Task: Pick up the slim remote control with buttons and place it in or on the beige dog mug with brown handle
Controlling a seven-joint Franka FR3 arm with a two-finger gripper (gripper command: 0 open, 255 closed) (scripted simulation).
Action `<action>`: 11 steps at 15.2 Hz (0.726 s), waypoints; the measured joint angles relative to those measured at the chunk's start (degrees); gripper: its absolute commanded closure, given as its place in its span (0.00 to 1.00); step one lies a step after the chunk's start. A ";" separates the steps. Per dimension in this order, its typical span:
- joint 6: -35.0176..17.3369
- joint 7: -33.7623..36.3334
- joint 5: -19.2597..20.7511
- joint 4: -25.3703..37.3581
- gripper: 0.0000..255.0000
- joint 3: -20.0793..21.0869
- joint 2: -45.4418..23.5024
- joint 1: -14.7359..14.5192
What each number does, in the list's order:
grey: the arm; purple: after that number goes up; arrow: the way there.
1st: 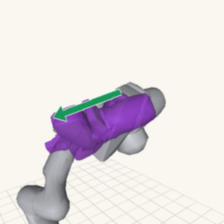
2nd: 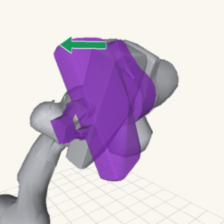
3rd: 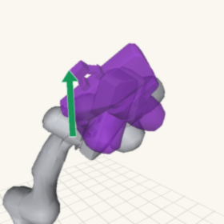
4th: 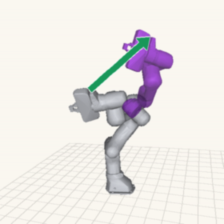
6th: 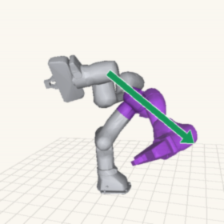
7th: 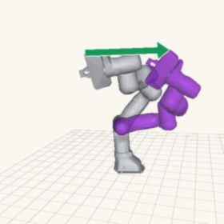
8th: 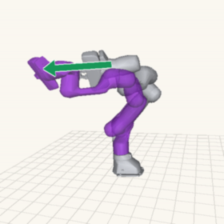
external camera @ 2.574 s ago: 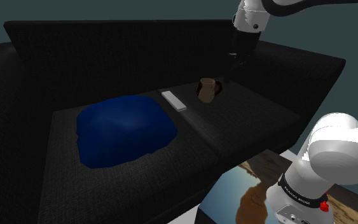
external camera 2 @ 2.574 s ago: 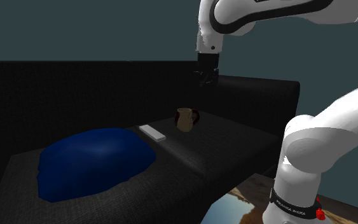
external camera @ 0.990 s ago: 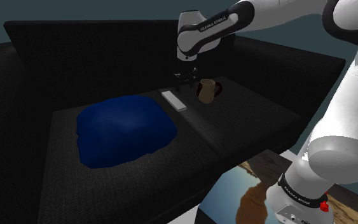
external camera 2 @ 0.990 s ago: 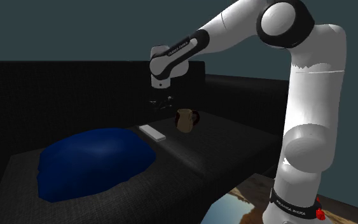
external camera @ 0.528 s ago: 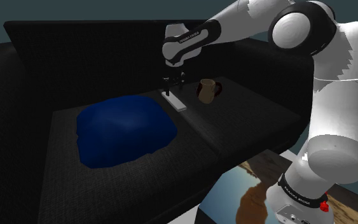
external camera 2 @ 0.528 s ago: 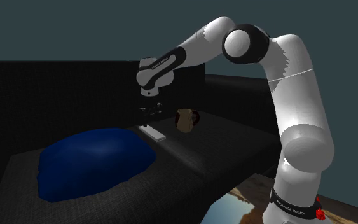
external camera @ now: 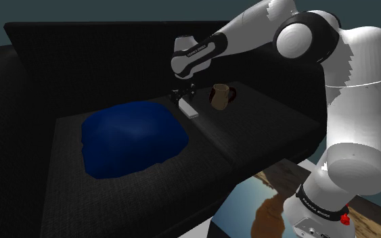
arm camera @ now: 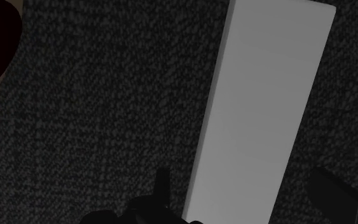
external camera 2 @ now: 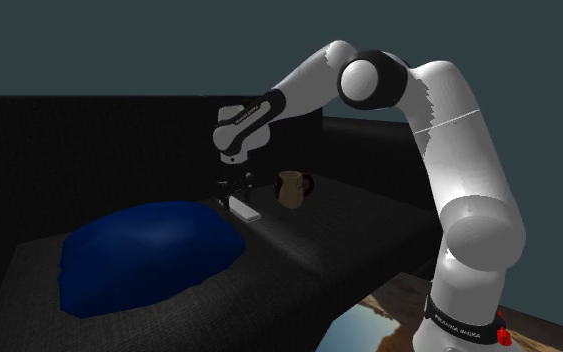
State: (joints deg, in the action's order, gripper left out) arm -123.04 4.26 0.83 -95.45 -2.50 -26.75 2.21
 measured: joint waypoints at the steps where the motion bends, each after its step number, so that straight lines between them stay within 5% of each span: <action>1: -0.42 0.01 -0.01 -0.22 0.00 0.00 -0.22 0.00; 7: -0.83 -0.01 -0.02 -0.31 0.00 0.00 -0.51 0.03; 8: -0.83 -0.01 -0.02 -0.31 1.00 0.00 -0.51 0.03; 11: -0.83 -0.01 -0.02 -0.29 1.00 0.00 -0.49 0.03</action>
State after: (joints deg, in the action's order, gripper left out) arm -123.86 4.26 0.81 -95.75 -2.50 -27.25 2.23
